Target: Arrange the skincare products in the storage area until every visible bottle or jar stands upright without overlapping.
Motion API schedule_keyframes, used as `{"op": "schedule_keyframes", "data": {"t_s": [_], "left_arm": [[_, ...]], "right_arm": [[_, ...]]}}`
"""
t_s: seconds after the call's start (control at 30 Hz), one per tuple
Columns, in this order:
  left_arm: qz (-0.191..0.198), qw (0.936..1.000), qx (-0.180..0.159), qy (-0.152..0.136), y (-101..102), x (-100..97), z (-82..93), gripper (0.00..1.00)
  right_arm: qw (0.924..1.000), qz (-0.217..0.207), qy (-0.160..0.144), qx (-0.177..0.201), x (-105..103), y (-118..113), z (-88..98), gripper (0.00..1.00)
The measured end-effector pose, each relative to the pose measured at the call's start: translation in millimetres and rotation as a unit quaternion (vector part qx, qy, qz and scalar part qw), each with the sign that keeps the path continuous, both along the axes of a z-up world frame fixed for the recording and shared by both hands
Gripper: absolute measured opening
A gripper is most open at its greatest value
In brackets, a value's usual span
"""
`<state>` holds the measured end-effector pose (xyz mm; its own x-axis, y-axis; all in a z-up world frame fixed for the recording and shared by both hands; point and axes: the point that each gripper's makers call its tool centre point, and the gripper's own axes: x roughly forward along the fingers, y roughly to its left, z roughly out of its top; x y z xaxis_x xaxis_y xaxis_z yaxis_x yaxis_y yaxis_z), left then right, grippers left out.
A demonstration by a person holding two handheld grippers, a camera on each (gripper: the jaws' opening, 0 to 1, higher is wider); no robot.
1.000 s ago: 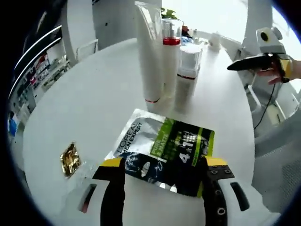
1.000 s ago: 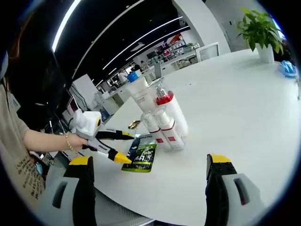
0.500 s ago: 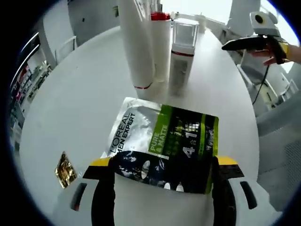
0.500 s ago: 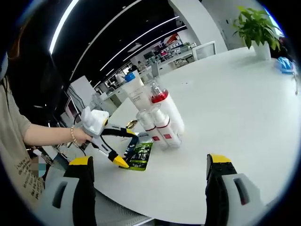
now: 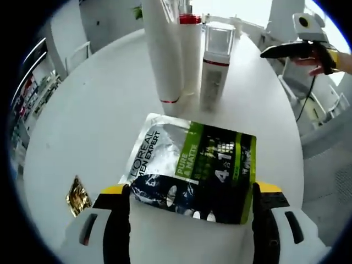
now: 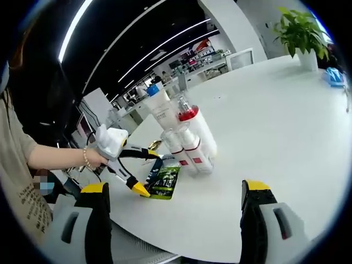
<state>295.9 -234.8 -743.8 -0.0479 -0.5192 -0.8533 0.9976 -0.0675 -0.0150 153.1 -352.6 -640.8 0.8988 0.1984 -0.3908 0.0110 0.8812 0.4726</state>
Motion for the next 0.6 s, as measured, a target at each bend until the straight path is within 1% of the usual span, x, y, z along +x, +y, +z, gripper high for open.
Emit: {"op": "schedule_keyframes", "data": {"t_s": [0.2, 0.47, 0.6], "left_arm": [[0.019, 0.9998, -0.007, 0.001, 7.8, 0.7, 8.8, 0.89], [0.069, 0.9971, -0.027, 0.017, 25.3, -4.3, 21.8, 0.92], [0.104, 0.9935, -0.031, 0.033, 40.1, -9.5, 24.8, 0.94]], "right_arm": [[1.0000, 0.004, -0.004, -0.002, 0.9, 1.3, 4.0, 1.00], [0.9997, 0.014, -0.014, -0.010, 4.2, 5.4, 11.9, 1.00], [0.9996, 0.018, -0.020, -0.013, 4.4, 8.3, 17.5, 1.00]]}}
